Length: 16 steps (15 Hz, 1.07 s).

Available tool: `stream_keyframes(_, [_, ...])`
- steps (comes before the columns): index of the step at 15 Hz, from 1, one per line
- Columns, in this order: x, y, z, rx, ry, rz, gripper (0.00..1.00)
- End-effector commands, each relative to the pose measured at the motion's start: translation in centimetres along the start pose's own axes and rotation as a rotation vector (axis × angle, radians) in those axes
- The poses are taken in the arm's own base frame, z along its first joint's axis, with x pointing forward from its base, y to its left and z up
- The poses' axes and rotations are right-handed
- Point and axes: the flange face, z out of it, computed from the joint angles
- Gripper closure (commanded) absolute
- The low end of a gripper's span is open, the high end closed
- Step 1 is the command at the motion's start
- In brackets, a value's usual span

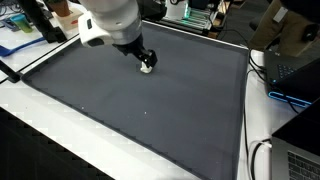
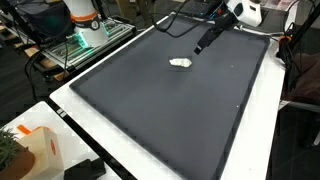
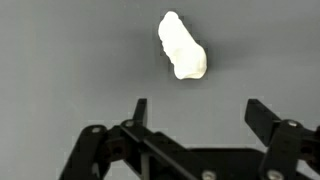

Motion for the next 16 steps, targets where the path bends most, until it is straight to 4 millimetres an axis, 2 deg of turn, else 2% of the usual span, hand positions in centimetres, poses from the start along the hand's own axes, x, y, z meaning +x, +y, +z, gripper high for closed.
stream_keyframes(1, [0.2,0.0,-0.1,0.0,0.002,0.002,0.0])
stream_keyframes(3, [0.3,0.2,-0.1,0.0,0.003,0.005,0.0])
stream_keyframes(10, [3.3,0.8,1.8,0.079,-0.074,-0.081,0.0])
stream_keyframes(16, [3.7,1.9,3.1,0.097,-0.248,-0.043,0.0])
